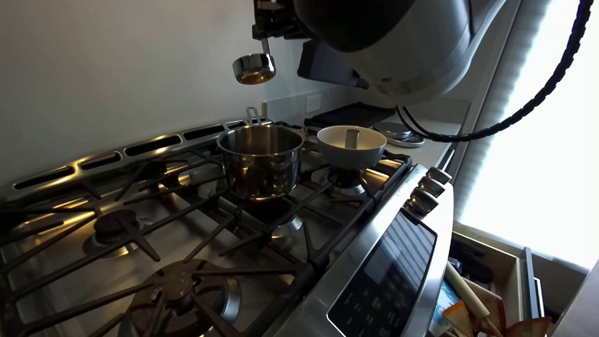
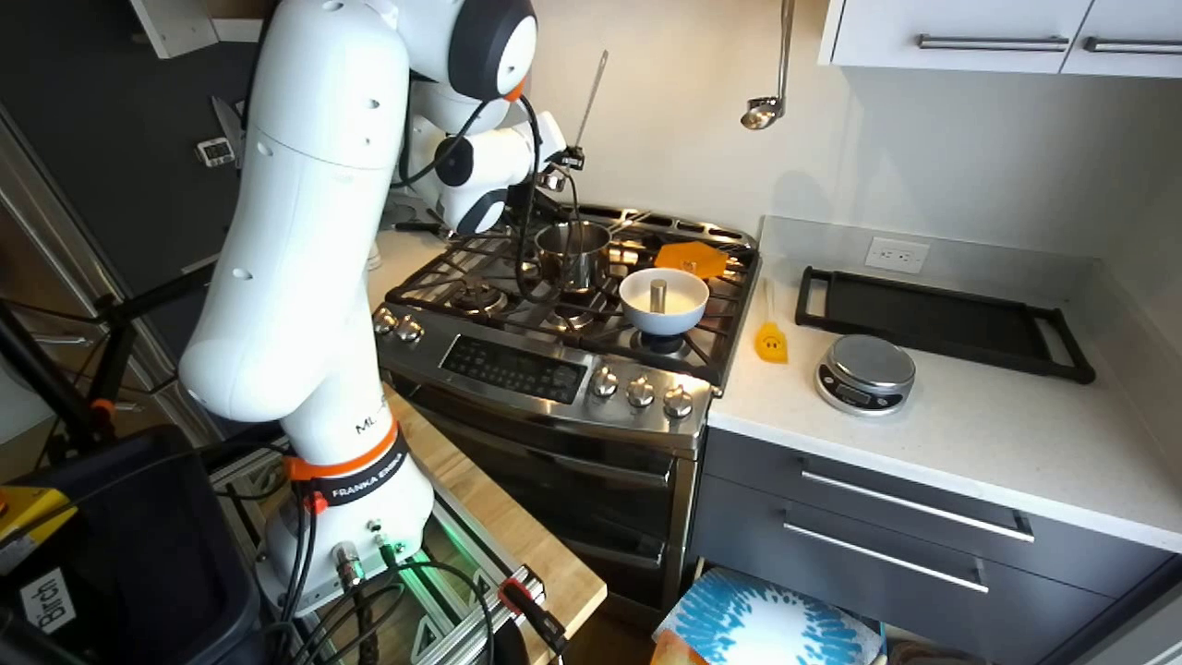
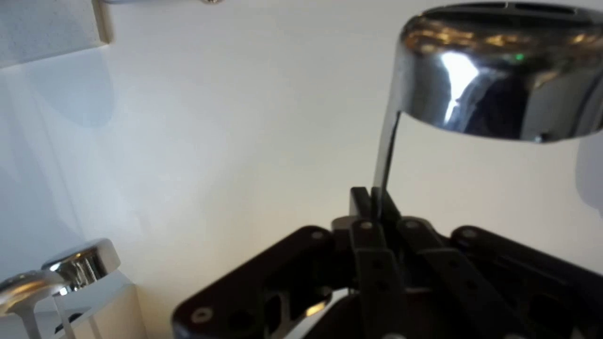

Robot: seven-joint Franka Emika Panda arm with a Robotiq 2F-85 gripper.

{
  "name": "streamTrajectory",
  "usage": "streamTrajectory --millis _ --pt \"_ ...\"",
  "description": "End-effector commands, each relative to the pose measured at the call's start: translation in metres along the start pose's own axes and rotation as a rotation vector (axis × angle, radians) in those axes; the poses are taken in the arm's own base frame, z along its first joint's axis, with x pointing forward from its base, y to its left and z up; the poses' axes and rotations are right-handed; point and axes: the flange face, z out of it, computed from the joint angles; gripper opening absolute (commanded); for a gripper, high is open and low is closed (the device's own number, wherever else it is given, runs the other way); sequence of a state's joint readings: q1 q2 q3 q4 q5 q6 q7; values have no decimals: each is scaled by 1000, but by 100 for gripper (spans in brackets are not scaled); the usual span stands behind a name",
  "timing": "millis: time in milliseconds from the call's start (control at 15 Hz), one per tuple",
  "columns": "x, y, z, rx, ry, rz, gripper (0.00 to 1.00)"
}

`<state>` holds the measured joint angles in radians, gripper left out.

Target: Unhang one silver ladle and put it in the silver pot

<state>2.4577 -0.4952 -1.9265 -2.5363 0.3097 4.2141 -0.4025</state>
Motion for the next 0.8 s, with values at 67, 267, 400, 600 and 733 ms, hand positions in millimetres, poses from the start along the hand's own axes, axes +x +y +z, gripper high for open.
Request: streamTrajectory --millis 67,267,400,600,733 --pt "-36 23 -9 -35 -66 54 1" --pt "-52 49 -3 -58 -105 59 1" --pt "-60 62 7 -54 -127 56 1" --pt "-69 70 29 -9 -128 44 1" --pt "-71 74 47 27 -121 23 1"
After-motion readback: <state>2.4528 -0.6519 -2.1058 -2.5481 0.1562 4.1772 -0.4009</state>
